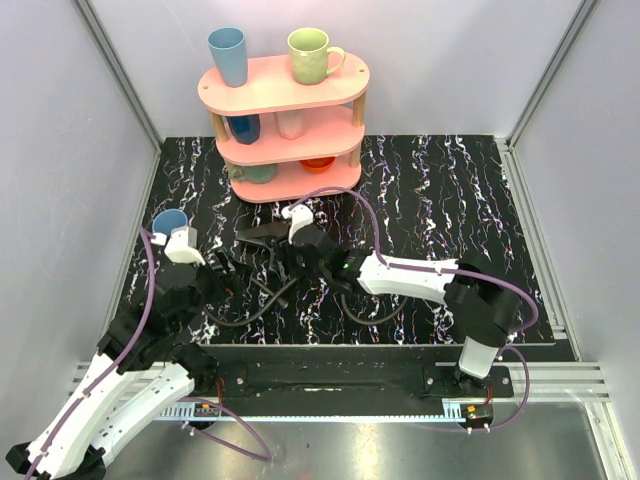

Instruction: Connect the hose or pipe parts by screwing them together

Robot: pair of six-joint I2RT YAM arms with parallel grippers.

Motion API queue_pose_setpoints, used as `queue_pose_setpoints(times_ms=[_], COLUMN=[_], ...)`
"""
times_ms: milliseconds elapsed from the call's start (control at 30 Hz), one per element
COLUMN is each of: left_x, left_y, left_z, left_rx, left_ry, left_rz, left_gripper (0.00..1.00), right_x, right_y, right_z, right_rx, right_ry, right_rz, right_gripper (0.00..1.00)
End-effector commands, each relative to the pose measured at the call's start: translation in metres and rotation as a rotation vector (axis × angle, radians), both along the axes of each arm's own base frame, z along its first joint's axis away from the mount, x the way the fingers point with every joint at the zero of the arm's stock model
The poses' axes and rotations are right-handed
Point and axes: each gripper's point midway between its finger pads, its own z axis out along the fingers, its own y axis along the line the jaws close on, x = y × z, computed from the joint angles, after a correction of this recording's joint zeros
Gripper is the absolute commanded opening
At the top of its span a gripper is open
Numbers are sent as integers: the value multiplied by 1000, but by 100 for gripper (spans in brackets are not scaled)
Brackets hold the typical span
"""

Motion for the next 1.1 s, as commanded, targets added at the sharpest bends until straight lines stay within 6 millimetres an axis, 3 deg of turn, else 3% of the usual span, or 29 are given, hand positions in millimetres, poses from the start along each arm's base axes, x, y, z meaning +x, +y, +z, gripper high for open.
queue_pose_setpoints(times_ms=[0,67,100,400,500,767,1067], left_x=[2,0,0,-3,-2,-4,-5], left_y=[13,15,16,20,19,20,21], left_z=[12,14,15,19,19,21,22], left_rx=[12,1,-4,-26,-21,-31,-41], left_ry=[-67,-86,-92,-117,-114,-126,-134], left_rz=[46,50,52,64,63,64,62], left_gripper=[95,95,96,96,96,96,96], right_x=[-27,-27,-35,-41,-43,-36,-31], right_y=[-6,-3,-10,-6,2,-15,-5], right_z=[-39,-47,-68,-88,-89,-72,-64], right_rx=[57,41,-19,32,55,126,142], right_ry=[263,305,373,491,521,494,468], right_rz=[-122,-156,-199,-407,-416,-535,-533], right_gripper=[61,58,57,56,56,55,56])
